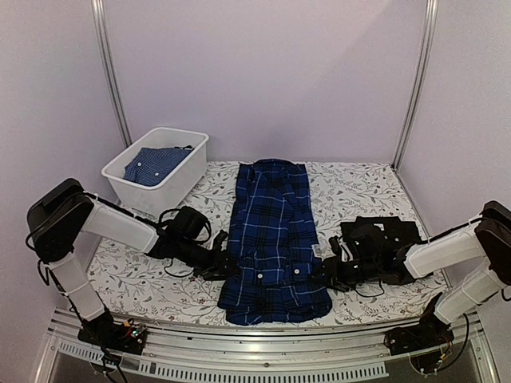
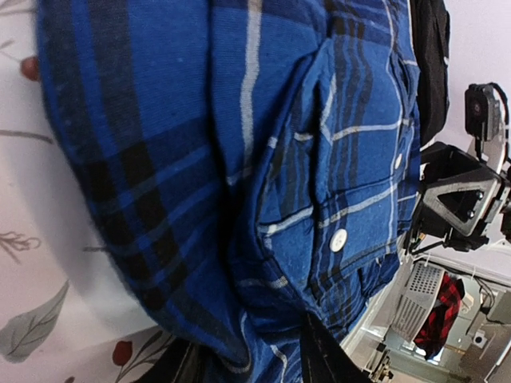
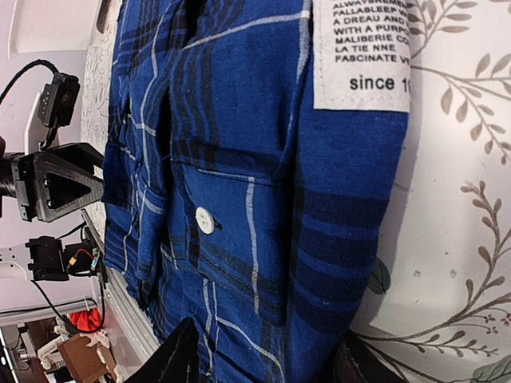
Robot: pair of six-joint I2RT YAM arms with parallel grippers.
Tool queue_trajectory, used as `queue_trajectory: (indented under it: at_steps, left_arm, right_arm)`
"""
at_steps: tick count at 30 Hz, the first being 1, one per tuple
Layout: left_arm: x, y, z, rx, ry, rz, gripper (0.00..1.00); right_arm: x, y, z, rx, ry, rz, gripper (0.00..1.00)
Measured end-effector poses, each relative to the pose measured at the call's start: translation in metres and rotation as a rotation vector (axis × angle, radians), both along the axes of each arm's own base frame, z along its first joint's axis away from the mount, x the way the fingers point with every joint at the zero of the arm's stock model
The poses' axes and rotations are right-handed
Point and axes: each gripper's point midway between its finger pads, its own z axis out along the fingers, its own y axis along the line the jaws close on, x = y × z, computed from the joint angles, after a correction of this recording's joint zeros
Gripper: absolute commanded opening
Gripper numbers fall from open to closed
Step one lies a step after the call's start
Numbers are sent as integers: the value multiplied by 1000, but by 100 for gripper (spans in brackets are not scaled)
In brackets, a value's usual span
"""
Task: Fold and stack the long sleeve shirts
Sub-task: Pick up the rectangle-folded shirt from the center of the board.
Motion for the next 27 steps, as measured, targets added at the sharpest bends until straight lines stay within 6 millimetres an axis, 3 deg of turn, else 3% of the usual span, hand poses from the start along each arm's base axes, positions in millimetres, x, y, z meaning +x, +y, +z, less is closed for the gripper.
queue_trajectory:
  at_steps: [7, 14, 19, 27]
  left_arm:
    - [-3, -3, -4, 2, 17, -3, 20]
    - [-5, -3, -5, 2, 38, 5, 0]
    - [-5, -5, 4, -22, 38, 4, 0]
    - [-4, -9, 30, -68, 1, -1, 0]
  right_arm:
    - [1, 5, -2, 7, 10, 13, 39]
    - [1, 5, -3, 0, 21, 16, 9]
    - [4, 9, 5, 7, 18, 18, 0]
    - [12, 20, 42, 61, -31, 31, 0]
